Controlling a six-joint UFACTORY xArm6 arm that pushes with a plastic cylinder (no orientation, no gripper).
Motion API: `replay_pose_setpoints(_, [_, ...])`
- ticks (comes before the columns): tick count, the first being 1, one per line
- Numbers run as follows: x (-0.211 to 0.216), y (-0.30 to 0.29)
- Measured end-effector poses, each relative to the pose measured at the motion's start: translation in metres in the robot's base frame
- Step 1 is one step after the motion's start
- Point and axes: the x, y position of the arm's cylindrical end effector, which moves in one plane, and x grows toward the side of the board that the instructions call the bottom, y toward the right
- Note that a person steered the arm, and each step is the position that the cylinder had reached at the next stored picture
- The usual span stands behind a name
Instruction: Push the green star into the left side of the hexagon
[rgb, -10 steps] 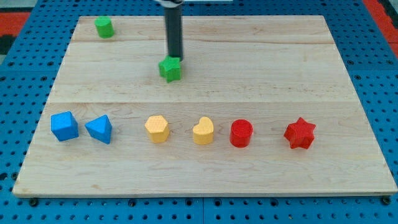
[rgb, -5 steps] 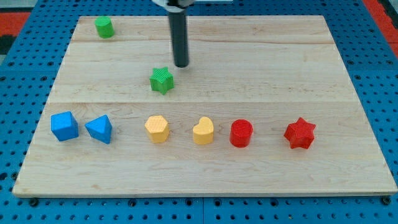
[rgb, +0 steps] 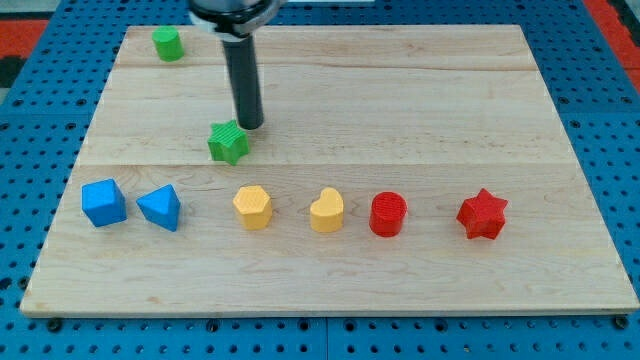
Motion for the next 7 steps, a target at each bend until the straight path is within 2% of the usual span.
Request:
replay_pose_setpoints(1, [0.000,-0.027])
replay_pose_setpoints(2, [0.015,-0.027])
replay_pose_setpoints(3, [0.073,-0.027])
replay_pose_setpoints(5, [0.086,-0.019])
replay_pose_setpoints(6, [0.077,0.004])
replay_pose_setpoints(7, [0.097,0.011])
